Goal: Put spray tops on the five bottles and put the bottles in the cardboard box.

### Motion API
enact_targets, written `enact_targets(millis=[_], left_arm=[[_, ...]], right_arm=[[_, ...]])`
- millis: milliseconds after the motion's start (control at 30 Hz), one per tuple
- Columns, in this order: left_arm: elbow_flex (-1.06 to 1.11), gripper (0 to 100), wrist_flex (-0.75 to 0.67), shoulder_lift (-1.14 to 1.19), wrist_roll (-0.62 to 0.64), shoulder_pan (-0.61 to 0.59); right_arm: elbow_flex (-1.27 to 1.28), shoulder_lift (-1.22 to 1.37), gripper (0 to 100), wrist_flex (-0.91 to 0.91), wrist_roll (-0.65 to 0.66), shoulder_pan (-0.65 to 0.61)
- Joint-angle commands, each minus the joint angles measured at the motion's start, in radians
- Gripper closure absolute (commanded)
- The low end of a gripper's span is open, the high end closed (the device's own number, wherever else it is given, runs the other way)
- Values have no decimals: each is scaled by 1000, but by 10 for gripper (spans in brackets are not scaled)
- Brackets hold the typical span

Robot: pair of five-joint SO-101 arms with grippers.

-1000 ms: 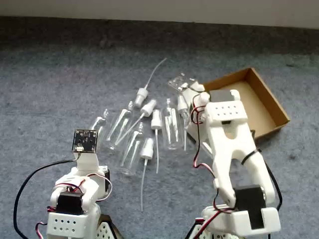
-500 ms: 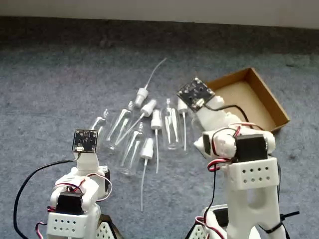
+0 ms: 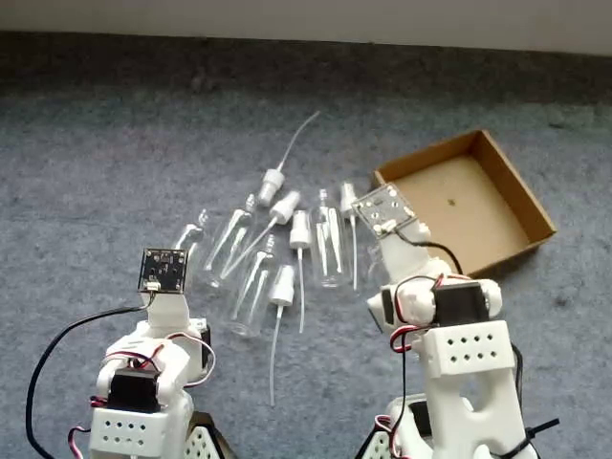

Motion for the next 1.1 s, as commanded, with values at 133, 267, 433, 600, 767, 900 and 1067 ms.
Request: enact_targets(millis=[133, 267, 433, 600, 767, 900, 1067], left_arm=[[21, 995, -11, -12, -9, -4], [21, 995, -11, -12, -9, -4], [21, 995, -11, -12, -9, -4], [21, 995, -11, -12, -9, -4], [21, 995, -11, -12, -9, -4], [21, 995, -11, -12, -9, -4], [21, 995, -11, -12, -9, -4]], right_arm=[[159, 1, 892, -107, -11, -24], [196, 88, 892, -117, -11, -24], [194, 231, 853, -124, -9, -25], [194, 294, 704, -124, 81, -65], [185, 292, 692, -145, 86, -131], [171, 305, 692, -186, 87, -140], [171, 306, 692, -206, 87, -137]])
